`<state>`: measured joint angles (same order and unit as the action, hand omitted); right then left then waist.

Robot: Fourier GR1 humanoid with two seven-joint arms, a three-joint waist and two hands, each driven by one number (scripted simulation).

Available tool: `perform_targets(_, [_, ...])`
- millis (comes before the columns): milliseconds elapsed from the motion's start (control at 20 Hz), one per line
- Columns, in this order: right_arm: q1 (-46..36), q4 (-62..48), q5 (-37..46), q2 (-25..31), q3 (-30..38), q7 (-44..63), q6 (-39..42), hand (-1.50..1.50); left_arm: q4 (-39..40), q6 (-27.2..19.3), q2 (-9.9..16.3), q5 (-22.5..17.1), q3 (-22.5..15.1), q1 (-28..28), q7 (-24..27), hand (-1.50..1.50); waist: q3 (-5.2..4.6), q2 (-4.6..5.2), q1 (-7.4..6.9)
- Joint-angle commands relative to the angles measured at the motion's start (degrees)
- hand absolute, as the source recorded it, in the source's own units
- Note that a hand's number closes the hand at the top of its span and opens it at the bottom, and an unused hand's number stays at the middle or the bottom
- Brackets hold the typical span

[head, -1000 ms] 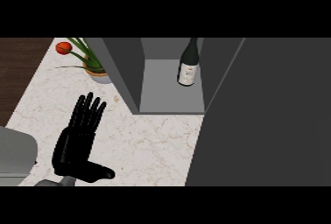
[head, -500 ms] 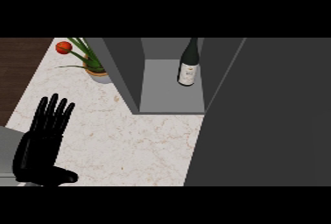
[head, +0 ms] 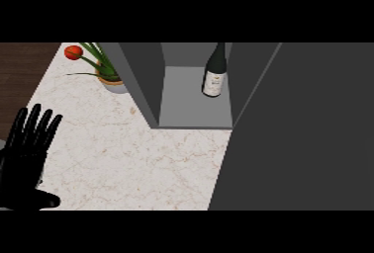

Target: Pick up the wine, place it into the cabinet and close the cabinet

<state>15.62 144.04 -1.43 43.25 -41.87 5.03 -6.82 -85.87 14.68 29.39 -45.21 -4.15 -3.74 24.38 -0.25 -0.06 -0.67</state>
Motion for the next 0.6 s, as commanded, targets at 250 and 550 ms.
perform_targets(250, [-8.8,4.8,-3.4,-12.2,-6.6,8.2,-1.6,1.5,1.4,4.6,2.9,-2.8,2.9,0.3,-1.2,-1.5,-0.16,0.35,-1.88])
perform_targets(550, [-16.3,0.6,-4.3,-16.9,-5.1,13.0,-0.8,1.5,3.6,5.3,3.6,-3.0,3.6,2.6,-2.2,-1.5,-0.31,0.65,-2.37])
